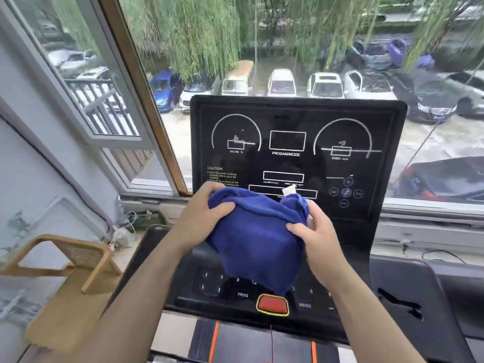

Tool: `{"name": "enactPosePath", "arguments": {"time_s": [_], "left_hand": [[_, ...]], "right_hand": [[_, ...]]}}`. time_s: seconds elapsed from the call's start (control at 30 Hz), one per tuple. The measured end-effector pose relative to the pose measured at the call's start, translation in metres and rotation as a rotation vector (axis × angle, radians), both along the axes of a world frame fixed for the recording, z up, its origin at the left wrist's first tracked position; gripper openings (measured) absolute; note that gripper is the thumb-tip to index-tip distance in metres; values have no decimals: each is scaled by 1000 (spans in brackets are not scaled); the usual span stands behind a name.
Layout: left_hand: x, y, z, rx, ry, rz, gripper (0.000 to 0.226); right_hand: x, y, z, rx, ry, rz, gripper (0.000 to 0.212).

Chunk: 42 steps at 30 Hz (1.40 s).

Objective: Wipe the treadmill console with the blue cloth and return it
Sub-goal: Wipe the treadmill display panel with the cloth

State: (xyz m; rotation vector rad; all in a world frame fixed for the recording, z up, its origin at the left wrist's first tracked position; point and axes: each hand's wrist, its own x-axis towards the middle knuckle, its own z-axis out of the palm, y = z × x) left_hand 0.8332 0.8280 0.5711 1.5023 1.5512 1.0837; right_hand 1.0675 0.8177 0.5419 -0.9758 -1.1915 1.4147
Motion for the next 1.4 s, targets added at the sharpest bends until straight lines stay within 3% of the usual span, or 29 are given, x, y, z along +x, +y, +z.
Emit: {"name": "enactPosePath", "arguments": {"time_s": [0.1, 0.13, 0.27, 0.43, 0.53, 0.63, 0.7, 0.8, 1.0, 1.1, 1.27, 1.4], "left_hand": [[-2, 19, 1, 36, -244, 42, 31], [-4, 27, 4, 74, -247, 48, 31], [-8, 70, 28, 353, -31, 193, 31], [-7, 146, 46, 721, 198, 404, 30], [-3, 189, 27, 752, 450, 455, 34], [-7, 211, -3, 819, 746, 442, 40], [-14, 208, -19, 863, 901, 336, 49], [-27, 190, -41, 830, 1012, 189, 58], [-56, 135, -125, 651, 1165, 121, 70], [-56, 147, -107, 656, 1179, 148, 71], [-37, 207, -8, 752, 1055, 274, 67], [-35, 192, -37, 770, 1049, 190, 74]], "right_hand": [[-14, 17, 7, 102, -140, -93, 30], [-21, 26, 11, 133, -183, -135, 32], [-53, 75, 42, 252, -239, -311, 24], [-99, 157, 73, 546, -428, -714, 24], [-122, 199, 60, 749, -646, -764, 27], [-124, 220, 30, 943, -983, -819, 31], [-119, 220, 14, 1077, -1238, -749, 45], [-114, 203, -3, 1029, -1520, -525, 68], [-112, 153, -76, 1005, -1736, -268, 85], [-110, 167, -58, 1096, -1784, -289, 82], [-106, 222, 33, 1084, -1738, -491, 75], [-91, 210, 11, 1092, -1736, -449, 75]]}}
